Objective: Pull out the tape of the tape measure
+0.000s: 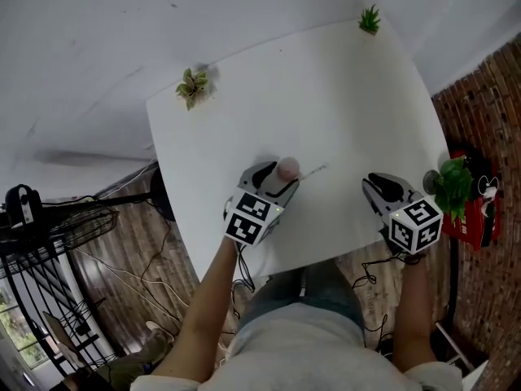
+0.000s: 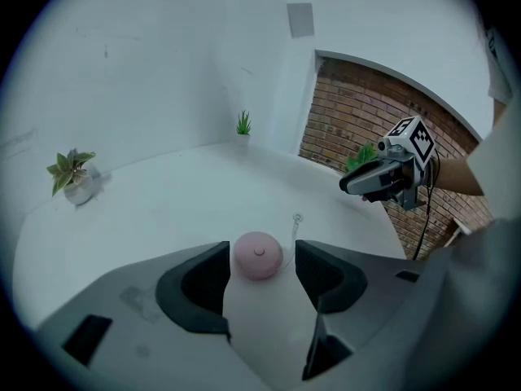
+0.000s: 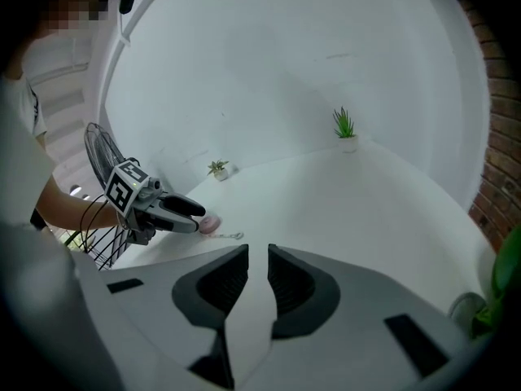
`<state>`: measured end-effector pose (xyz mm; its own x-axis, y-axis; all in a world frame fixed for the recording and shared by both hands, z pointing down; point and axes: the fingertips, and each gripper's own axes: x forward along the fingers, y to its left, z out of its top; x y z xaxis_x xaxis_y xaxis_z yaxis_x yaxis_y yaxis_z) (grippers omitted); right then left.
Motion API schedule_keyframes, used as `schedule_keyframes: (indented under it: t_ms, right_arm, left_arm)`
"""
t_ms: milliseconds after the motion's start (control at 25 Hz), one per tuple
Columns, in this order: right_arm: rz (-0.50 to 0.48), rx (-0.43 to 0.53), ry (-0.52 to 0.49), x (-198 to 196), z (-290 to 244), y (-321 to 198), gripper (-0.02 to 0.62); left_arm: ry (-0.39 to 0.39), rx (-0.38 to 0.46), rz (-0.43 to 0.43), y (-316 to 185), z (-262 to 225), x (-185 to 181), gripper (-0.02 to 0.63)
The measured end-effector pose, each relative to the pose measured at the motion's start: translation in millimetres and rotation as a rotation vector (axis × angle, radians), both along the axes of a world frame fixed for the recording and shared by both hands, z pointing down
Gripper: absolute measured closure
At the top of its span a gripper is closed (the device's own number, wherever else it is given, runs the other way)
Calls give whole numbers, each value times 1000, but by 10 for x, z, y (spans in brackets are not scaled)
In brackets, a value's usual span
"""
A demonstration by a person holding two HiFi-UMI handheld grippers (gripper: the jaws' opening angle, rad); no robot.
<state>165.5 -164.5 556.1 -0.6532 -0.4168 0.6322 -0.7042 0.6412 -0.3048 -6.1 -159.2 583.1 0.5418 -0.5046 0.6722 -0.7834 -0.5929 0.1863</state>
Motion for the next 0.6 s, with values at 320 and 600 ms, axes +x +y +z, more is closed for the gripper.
schedule_keyframes:
  t_ms: [320, 600]
  right_arm:
    - [11, 72, -9, -38, -316, -6, 519]
    - [44, 180, -45, -139, -795, 10, 519]
  left_arm:
    - [34, 61, -113, 48, -320, -256, 374]
    - [110, 155, -275, 101, -868, -571, 380]
